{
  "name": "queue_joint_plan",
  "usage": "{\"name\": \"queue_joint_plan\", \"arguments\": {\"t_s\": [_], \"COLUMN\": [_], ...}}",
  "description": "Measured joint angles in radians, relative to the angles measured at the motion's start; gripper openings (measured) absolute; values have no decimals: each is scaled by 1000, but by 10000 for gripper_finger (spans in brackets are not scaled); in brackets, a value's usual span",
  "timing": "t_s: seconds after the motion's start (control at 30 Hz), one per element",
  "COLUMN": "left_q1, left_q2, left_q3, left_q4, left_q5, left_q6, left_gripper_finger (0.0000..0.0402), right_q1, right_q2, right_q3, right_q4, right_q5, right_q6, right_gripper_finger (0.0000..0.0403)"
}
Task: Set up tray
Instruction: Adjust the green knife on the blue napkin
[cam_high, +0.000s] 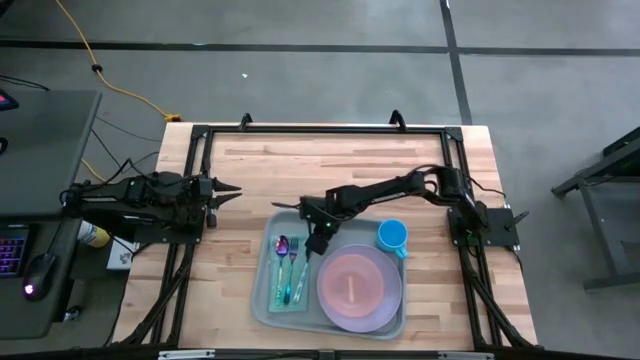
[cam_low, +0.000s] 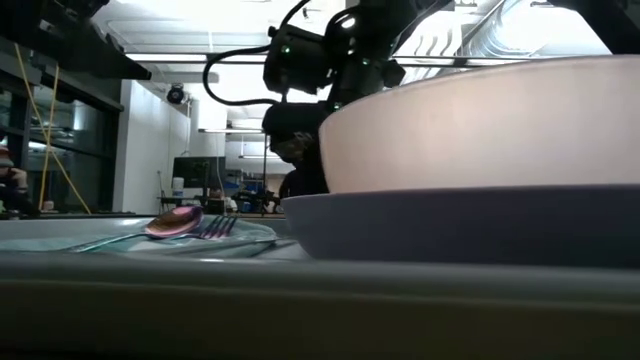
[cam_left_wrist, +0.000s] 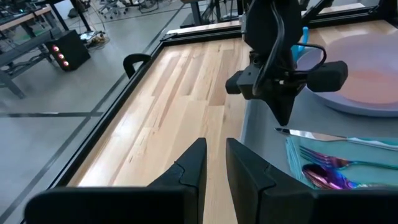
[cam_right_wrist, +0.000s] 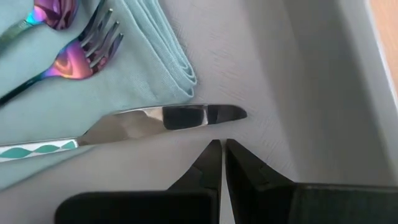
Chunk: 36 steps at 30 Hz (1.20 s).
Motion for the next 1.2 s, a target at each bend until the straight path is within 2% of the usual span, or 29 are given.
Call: {"name": "queue_joint_plan", "arguments": {"t_s": [0.63,1.2], "left_q1": [0,0], "left_q2": [0,0], "left_q3": [0,0], "left_q4": [-7,-11], "left_q5": [1,3], "left_q6": [0,0], "left_gripper_finger": [90,90], "right_q1": [-19,-13], "right_q2": [5,5], "right_q3": [0,0], "right_q4": [152,217], "right_q5": [-48,-61], "right_q6": [1,0], "right_gripper_finger": [0,0]}}
